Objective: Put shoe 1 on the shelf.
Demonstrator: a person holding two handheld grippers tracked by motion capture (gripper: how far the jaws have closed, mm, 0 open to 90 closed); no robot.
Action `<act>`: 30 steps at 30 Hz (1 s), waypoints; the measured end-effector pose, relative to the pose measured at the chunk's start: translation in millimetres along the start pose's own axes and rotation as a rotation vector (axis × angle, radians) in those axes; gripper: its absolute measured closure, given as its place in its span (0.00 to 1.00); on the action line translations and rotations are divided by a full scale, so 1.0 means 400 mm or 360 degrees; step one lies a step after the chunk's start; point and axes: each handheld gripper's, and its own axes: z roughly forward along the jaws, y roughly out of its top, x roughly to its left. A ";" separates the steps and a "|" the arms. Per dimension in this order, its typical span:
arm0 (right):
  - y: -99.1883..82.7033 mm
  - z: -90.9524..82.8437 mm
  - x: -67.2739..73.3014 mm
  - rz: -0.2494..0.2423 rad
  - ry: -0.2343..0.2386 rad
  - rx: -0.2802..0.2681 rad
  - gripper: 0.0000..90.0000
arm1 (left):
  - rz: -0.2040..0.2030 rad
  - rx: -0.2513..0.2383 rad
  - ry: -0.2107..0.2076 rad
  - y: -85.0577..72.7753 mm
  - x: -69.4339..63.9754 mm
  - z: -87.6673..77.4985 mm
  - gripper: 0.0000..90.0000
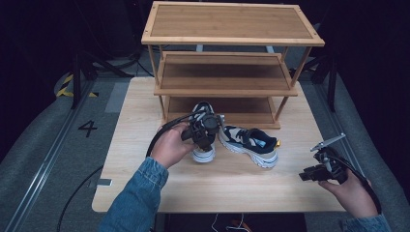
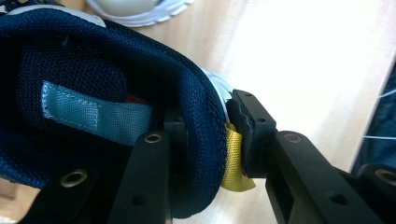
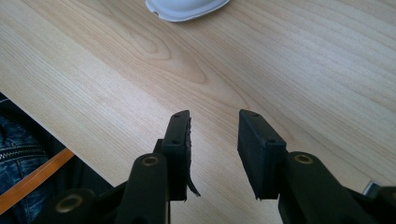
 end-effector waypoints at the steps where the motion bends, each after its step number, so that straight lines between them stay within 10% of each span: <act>1: -0.002 0.001 0.000 -0.0004 -0.0005 0.0004 0.72 | -0.0012 -0.0004 -0.0001 0.002 0.006 0.002 0.77; 18: -0.045 -0.005 -0.011 0.0065 -0.0024 0.0017 0.72 | 0.0017 0.0033 0.0039 0.051 0.144 0.076 0.77; 30: -0.042 0.001 -0.011 0.0040 -0.0022 0.0017 0.72 | -0.0027 -0.0017 -0.0042 0.040 0.183 0.110 0.75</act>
